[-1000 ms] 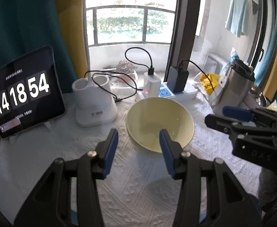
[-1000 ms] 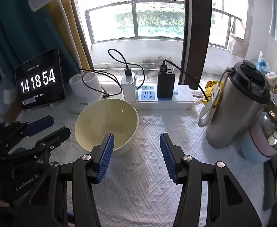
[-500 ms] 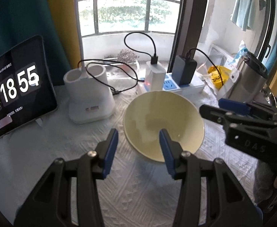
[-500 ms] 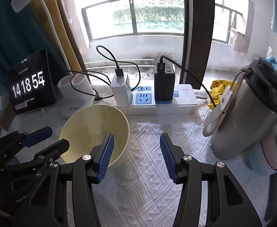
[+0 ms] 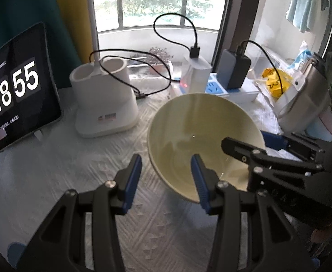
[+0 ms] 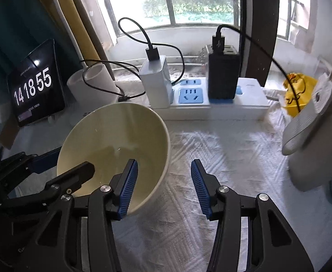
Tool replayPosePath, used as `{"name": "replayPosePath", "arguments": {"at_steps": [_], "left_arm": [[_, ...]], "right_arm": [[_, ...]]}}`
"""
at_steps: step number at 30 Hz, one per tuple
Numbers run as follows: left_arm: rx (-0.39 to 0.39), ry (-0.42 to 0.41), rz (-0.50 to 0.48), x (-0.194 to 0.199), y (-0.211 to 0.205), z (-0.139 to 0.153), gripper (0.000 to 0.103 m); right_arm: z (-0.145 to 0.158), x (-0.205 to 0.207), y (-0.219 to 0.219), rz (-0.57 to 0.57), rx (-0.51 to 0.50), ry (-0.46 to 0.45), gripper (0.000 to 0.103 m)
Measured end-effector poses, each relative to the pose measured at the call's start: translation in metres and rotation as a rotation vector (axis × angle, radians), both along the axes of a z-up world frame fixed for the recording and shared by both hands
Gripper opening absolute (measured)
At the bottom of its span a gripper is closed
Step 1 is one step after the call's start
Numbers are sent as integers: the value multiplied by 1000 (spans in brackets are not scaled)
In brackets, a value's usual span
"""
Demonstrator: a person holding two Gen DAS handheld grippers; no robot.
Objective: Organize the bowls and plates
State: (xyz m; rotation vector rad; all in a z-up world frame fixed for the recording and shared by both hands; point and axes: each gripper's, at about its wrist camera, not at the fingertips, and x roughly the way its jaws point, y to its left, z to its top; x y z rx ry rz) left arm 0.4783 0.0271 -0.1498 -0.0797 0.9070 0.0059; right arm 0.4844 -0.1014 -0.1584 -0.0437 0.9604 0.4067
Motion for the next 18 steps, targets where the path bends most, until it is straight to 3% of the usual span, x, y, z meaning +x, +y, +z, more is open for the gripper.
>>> {"name": "replayPosePath", "arguments": {"at_steps": [5,9,18], "left_arm": [[-50,65,7,8,3,-11,47],[-47,73,15,10,1,-18,45],[-39,53,-4,10,-7,-18,30]], "right_arm": [[-12,4,0,-2,41,28,40],[-19,2,8,13,17,30,24],[-20,-2,7,4,37,11,17]]}}
